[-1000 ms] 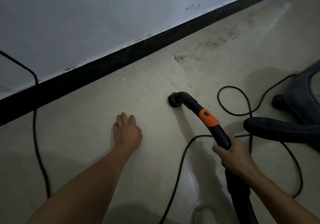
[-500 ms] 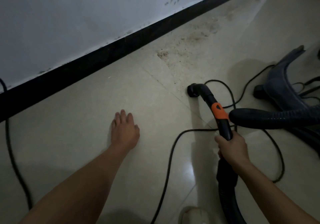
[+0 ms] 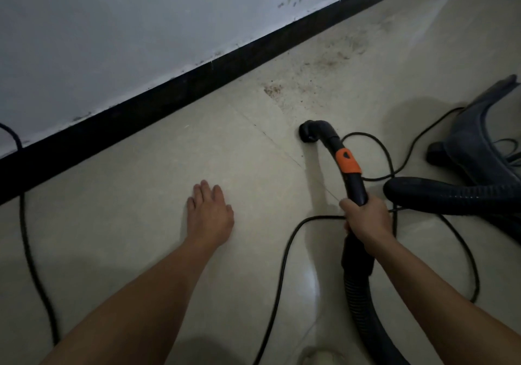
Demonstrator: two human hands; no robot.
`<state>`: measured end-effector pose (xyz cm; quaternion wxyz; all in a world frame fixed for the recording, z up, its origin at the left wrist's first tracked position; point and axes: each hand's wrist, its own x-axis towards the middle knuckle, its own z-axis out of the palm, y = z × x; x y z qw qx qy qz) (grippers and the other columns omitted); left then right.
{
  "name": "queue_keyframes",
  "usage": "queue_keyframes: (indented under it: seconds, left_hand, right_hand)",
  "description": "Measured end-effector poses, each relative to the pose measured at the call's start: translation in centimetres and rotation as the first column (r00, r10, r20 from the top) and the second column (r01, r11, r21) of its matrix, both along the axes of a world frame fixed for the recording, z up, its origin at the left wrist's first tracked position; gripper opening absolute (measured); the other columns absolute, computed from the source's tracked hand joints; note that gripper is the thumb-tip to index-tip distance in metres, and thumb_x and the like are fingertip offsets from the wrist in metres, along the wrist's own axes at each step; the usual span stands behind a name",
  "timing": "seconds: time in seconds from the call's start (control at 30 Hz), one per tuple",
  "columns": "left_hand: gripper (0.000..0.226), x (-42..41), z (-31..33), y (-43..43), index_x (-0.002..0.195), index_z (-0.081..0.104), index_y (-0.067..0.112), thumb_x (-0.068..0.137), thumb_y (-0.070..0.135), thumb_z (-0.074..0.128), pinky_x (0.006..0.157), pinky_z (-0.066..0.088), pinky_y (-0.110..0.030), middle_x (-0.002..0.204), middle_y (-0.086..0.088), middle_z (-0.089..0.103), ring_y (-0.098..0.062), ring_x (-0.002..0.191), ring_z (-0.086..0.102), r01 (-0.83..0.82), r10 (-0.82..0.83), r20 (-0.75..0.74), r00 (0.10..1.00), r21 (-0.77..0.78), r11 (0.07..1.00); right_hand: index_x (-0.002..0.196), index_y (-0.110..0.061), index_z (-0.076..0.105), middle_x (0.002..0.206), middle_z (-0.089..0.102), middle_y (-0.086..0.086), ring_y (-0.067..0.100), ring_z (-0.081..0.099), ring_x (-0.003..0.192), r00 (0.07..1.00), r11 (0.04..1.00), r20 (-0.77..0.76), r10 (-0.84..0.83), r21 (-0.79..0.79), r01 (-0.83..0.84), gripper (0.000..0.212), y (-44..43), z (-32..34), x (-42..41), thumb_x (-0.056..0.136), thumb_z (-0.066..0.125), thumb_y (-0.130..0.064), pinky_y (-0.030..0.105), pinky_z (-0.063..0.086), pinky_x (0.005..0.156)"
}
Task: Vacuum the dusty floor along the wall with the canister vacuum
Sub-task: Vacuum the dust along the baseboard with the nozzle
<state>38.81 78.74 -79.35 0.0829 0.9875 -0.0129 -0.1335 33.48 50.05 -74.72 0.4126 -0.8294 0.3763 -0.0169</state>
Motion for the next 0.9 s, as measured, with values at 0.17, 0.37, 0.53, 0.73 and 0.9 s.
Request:
queue_keyframes:
  seconds: [0.17, 0.37, 0.53, 0.73, 0.9]
  left_hand:
    - [0.061, 0.1, -0.4, 0.7, 0.151, 0.017, 0.008, 0.1, 0.037, 0.032, 0.117, 0.011, -0.044, 0.159, -0.019, 0.008, -0.033, 0.147, 0.005, 0.029, -0.029, 0.013, 0.999, 0.001, 1.0]
    - [0.061, 0.8, -0.9, 0.6, 0.152, 0.015, 0.01, 0.1, 0.039, 0.028, 0.118, 0.01, -0.045, 0.159, -0.019, 0.006, -0.033, 0.147, 0.004, 0.028, -0.029, 0.028, 0.999, 0.021, 0.999]
    - [0.062, 1.9, -1.5, 0.1, 0.152, 0.014, 0.01, 0.1, 0.04, 0.026, 0.118, 0.007, -0.045, 0.159, -0.021, 0.006, -0.035, 0.147, 0.004, 0.004, -0.006, 0.066, 0.998, 0.031, 0.999]
    - [0.063, 4.7, -2.6, -0.2, 0.154, 0.009, 0.012, 0.1, 0.043, 0.02, 0.12, 0.002, -0.046, 0.16, -0.018, 0.001, -0.033, 0.148, -0.002, -0.03, 0.028, 0.109, 0.994, 0.022, 0.999]
    - [0.062, 4.8, -3.5, -0.2, 0.153, 0.016, 0.014, 0.099, 0.043, 0.023, 0.12, 0.002, -0.046, 0.16, -0.017, 0.006, -0.031, 0.148, 0.001, -0.054, 0.049, 0.173, 0.984, 0.028, 0.998]
  right_hand:
    - [0.088, -0.016, 0.056, 0.071, 0.063, 0.012, 0.029, 0.062, 0.055, 0.994, 0.993, 0.015, 0.104, 0.06, -0.105, 0.019, 1.5, 0.2, 3.5, 0.074, 0.064, -0.027, 0.04, 0.055, 0.055]
    - [0.097, -0.015, 0.057, 0.075, 0.065, 0.011, 0.024, 0.062, 0.053, 0.999, 0.997, 0.026, 0.023, 0.069, -0.025, 0.024, 1.3, 0.6, 7.0, 0.077, 0.065, -0.026, 0.039, 0.056, 0.058]
    - [0.098, -0.013, 0.059, 0.078, 0.066, 0.011, 0.023, 0.062, 0.053, 1.0, 0.995, 0.032, 0.0, 0.104, -0.004, 0.028, 0.0, 0.6, 10.3, 0.076, 0.068, -0.027, 0.043, 0.059, 0.062]
    - [0.1, -0.004, 0.06, 0.066, 0.059, 0.011, 0.024, 0.054, 0.045, 1.0, 0.988, 0.006, -0.019, 0.156, 0.018, 0.03, -1.9, 2.5, 17.4, 0.074, 0.071, -0.015, 0.032, 0.05, 0.048]
    - [0.085, -0.001, 0.056, 0.058, 0.053, 0.011, 0.017, 0.046, 0.029, 0.997, 0.992, -0.055, 0.053, 0.113, -0.047, 0.018, -2.7, 4.5, 24.5, 0.074, 0.069, -0.007, 0.026, 0.045, 0.033]
